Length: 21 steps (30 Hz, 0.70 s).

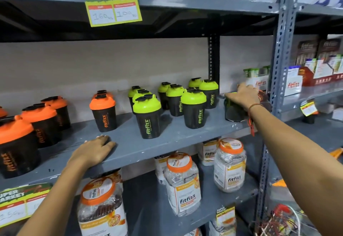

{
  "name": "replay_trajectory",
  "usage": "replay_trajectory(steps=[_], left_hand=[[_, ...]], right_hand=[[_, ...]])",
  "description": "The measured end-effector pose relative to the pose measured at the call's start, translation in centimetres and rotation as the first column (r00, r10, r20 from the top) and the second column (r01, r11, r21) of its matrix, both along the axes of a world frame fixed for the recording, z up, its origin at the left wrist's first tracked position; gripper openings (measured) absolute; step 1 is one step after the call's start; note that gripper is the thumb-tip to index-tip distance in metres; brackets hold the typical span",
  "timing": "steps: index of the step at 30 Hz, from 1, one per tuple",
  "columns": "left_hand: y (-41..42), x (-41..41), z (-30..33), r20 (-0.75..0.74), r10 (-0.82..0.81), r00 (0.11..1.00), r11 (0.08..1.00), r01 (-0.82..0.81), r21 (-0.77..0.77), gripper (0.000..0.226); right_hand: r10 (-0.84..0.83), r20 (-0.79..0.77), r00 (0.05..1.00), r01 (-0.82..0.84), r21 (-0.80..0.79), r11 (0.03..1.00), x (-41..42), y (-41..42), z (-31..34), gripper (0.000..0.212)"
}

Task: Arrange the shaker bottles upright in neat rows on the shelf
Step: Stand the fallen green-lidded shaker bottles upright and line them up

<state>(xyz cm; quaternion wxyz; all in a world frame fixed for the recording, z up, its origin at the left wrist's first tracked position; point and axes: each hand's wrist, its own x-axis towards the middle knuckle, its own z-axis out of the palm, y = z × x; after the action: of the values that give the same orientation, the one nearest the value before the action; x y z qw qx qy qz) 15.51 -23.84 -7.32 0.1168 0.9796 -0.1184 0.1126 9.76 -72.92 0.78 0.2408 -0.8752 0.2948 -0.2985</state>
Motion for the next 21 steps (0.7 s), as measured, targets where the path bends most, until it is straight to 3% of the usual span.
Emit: replay_trajectory(steps=[4, 8, 10, 13, 16, 19, 21], left_hand=[[0.0, -0.2, 0.1, -0.001, 0.010, 1.000, 1.000, -0.010, -0.009, 0.047], [-0.1, -0.4, 0.1, 0.006, 0.008, 1.000, 1.000, -0.008, -0.010, 0.046], [-0.2, -0.5, 0.1, 0.011, 0.010, 1.000, 1.000, -0.010, -0.003, 0.046], [-0.2, -0.7, 0.3, 0.015, 0.021, 1.000, 1.000, -0.021, -0.003, 0.045], [-0.3, -0.8, 0.3, 0.017, 0.020, 1.000, 1.000, -0.020, -0.005, 0.044], [-0.3, -0.8, 0.3, 0.020, 0.022, 1.000, 1.000, -0.022, -0.005, 0.045], [-0.3, -0.8, 0.3, 0.017, 0.030, 0.999, 1.000, -0.030, 0.005, 0.045]], right_hand=[[0.035, -0.119, 0.992, -0.030, 0.039, 0.999, 1.3, -0.5, -1.6, 0.088], [0.096, -0.086, 0.992, -0.097, -0.010, 0.995, 2.3, 0.0, -2.3, 0.083], [0.126, -0.045, 0.991, -0.123, 0.063, 0.990, 2.7, 0.0, -2.1, 0.089], [0.149, -0.107, 0.983, -0.118, 0.247, 0.962, 2.8, -0.4, -2.0, 0.103], [0.259, -0.045, 0.965, -0.206, 0.484, 0.850, 2.6, -0.4, -2.2, 0.099], [0.297, 0.025, 0.955, -0.269, 0.496, 0.825, 2.8, 0.1, -2.0, 0.082], [0.269, 0.082, 0.960, -0.276, 0.451, 0.849, 2.6, 0.7, -1.9, 0.084]])
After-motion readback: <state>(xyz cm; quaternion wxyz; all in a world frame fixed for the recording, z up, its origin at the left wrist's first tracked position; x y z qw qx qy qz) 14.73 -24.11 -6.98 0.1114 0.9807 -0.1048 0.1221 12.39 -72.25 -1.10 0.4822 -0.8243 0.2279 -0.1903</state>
